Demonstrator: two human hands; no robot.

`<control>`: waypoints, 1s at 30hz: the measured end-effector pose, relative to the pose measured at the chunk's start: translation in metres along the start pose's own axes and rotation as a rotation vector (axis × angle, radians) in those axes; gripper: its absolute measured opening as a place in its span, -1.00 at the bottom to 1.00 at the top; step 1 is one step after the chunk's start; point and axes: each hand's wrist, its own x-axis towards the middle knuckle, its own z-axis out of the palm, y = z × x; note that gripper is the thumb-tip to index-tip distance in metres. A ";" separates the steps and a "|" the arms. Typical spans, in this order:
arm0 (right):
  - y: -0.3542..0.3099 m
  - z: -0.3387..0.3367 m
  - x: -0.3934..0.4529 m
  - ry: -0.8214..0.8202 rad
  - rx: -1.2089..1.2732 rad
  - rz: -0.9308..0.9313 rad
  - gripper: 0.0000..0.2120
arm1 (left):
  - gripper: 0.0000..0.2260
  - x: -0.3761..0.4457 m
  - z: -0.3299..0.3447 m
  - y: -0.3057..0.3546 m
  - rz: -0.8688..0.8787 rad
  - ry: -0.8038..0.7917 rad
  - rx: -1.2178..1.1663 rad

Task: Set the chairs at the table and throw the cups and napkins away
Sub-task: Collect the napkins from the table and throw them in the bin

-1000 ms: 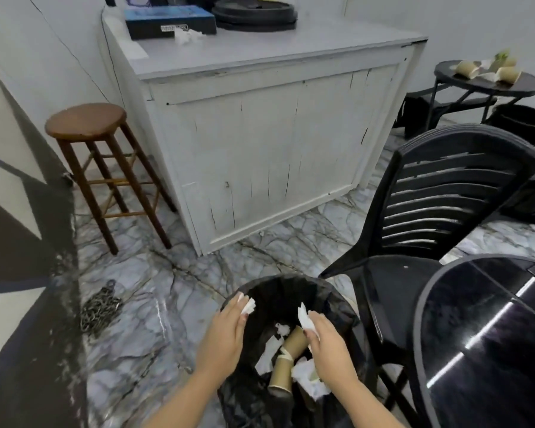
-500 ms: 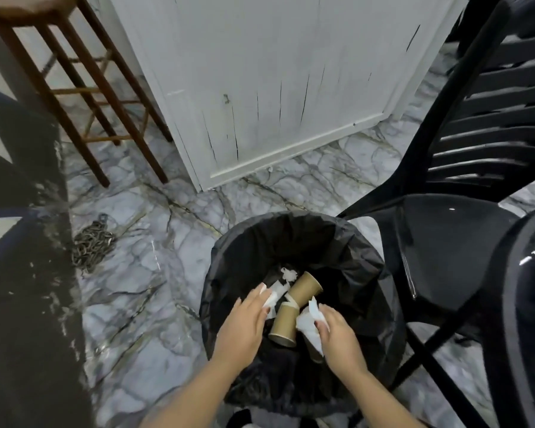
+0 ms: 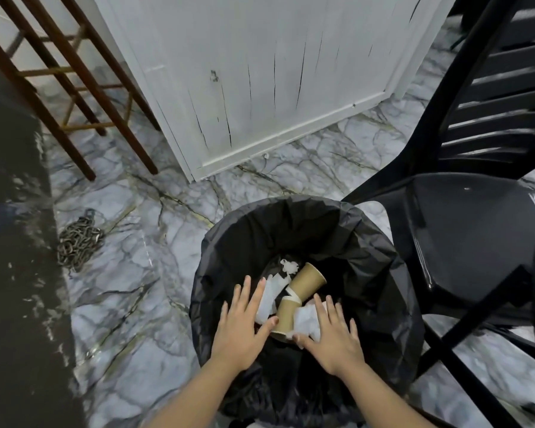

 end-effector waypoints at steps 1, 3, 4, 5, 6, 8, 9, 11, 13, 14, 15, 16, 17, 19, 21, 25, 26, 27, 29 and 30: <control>0.000 -0.003 -0.002 0.004 0.018 0.001 -0.11 | -0.37 -0.001 -0.003 0.001 0.003 0.002 0.001; -0.004 -0.013 -0.009 0.015 0.073 -0.008 -0.14 | -0.38 -0.002 -0.013 0.005 0.011 0.017 0.012; -0.007 -0.020 -0.013 0.023 0.104 -0.014 -0.16 | -0.38 -0.003 -0.020 0.009 0.015 0.027 0.015; -0.010 -0.028 -0.017 0.033 0.127 -0.019 -0.18 | -0.38 -0.004 -0.028 0.013 0.019 0.034 0.015; -0.013 -0.037 -0.022 0.047 0.138 -0.025 -0.19 | -0.38 -0.005 -0.037 0.018 0.023 0.040 0.014; -0.020 -0.057 -0.034 0.078 0.144 -0.045 -0.21 | -0.40 -0.008 -0.057 0.030 0.039 0.052 0.008; -0.024 -0.069 -0.040 0.089 0.151 -0.057 -0.22 | -0.41 -0.010 -0.067 0.037 0.052 0.056 0.005; -0.032 -0.094 -0.054 0.106 0.161 -0.083 -0.23 | -0.43 -0.015 -0.090 0.052 0.082 0.058 0.001; -0.041 -0.122 -0.070 0.124 0.141 -0.116 -0.25 | -0.46 -0.021 -0.114 0.069 0.121 0.065 0.007; -0.045 -0.137 -0.078 0.134 0.126 -0.133 -0.26 | -0.46 -0.023 -0.127 0.078 0.143 0.071 0.009; -0.049 -0.152 -0.086 0.144 0.112 -0.149 -0.28 | -0.46 -0.025 -0.140 0.087 0.165 0.078 0.005; -0.053 -0.168 -0.095 0.160 0.103 -0.163 -0.29 | -0.46 -0.027 -0.153 0.097 0.182 0.087 -0.003; -0.057 -0.184 -0.104 0.181 0.099 -0.172 -0.30 | -0.46 -0.029 -0.165 0.107 0.197 0.097 -0.012; -0.064 -0.215 -0.122 0.241 0.096 -0.181 -0.32 | -0.46 -0.032 -0.190 0.126 0.228 0.115 -0.014; -0.070 -0.242 -0.140 0.307 0.095 -0.171 -0.31 | -0.46 -0.035 -0.213 0.144 0.260 0.126 -0.009; -0.075 -0.286 -0.173 0.385 0.108 -0.145 -0.32 | -0.46 -0.038 -0.253 0.177 0.324 0.149 -0.004; -0.076 -0.294 -0.180 0.400 0.115 -0.138 -0.32 | -0.47 -0.039 -0.261 0.185 0.346 0.162 -0.003; -0.076 -0.302 -0.187 0.413 0.118 -0.131 -0.32 | -0.47 -0.040 -0.268 0.192 0.365 0.176 0.006; -0.077 -0.315 -0.200 0.433 0.121 -0.116 -0.32 | -0.46 -0.041 -0.282 0.206 0.399 0.202 0.038; -0.077 -0.320 -0.206 0.448 0.128 -0.109 -0.33 | -0.45 -0.041 -0.288 0.212 0.416 0.207 0.044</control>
